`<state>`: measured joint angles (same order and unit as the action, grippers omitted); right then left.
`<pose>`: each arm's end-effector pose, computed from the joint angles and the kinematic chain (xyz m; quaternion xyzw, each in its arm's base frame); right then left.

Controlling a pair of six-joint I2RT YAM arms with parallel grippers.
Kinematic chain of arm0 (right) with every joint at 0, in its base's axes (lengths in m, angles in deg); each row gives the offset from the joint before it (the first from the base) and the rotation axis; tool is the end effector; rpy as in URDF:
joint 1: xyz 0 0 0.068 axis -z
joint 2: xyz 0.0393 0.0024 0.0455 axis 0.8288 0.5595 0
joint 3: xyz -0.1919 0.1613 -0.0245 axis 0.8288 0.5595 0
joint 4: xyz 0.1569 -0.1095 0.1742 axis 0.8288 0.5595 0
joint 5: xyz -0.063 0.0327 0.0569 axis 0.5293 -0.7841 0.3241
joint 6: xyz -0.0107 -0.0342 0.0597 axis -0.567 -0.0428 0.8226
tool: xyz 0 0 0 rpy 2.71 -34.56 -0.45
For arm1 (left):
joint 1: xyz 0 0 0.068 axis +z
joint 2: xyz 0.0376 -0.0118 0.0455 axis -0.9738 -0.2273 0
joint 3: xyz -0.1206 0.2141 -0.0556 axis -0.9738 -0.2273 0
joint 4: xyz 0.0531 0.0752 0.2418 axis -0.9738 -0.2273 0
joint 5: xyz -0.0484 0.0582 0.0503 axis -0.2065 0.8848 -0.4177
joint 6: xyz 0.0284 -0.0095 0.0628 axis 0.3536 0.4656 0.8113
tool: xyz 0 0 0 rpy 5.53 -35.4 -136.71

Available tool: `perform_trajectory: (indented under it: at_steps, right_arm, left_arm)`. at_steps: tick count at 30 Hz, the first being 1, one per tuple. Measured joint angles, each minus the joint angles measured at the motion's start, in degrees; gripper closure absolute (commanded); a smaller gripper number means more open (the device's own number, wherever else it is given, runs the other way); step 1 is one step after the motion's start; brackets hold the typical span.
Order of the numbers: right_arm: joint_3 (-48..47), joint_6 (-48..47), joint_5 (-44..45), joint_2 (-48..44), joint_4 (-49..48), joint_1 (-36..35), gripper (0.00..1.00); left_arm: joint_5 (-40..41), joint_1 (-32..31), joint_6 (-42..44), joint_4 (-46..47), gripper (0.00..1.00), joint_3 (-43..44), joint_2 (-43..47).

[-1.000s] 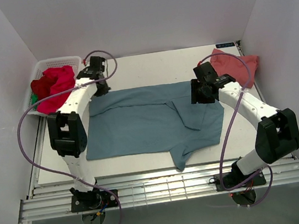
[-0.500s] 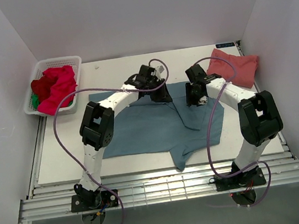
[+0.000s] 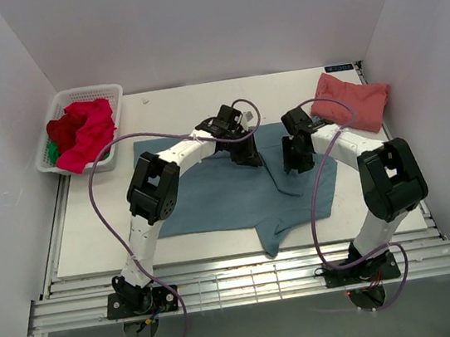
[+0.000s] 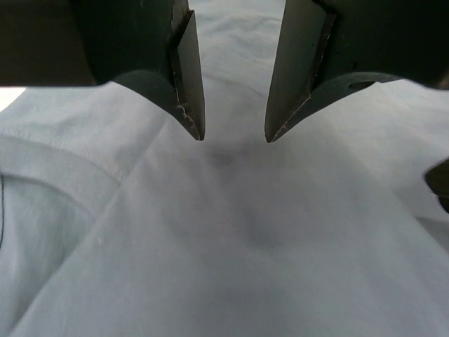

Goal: Fold and stack the t-shirts
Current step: Fold the flattened tshirt in 1/3 of the way

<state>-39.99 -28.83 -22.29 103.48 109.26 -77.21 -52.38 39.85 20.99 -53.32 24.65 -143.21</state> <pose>0.3246 0.1183 0.1548 0.0252 0.9719 0.0265 0.2327 0.3726 -0.3114 0.1324 0.1105 0.9310 -0.3305 0.1089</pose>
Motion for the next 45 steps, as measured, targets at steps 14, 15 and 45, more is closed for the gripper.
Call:
perform_trajectory:
  at_steps: [14, 15, 45]
  right_arm:
    - [7.04, 2.45, -2.21, -6.97, 5.4, -2.21, 0.58]
    - [7.37, 2.6, -2.4, -6.97, 5.49, -2.43, 0.59]
    - [7.72, 2.34, -1.49, -5.99, 5.44, -4.02, 0.56]
  left_arm:
    - [-5.16, -1.6, -0.26, 1.16, 0.69, 2.25, -0.04]
    - [-5.42, -1.64, -0.31, 1.25, 0.69, 2.34, -0.04]
    - [-5.7, -1.79, 0.7, 2.03, 0.69, 0.87, -0.04]
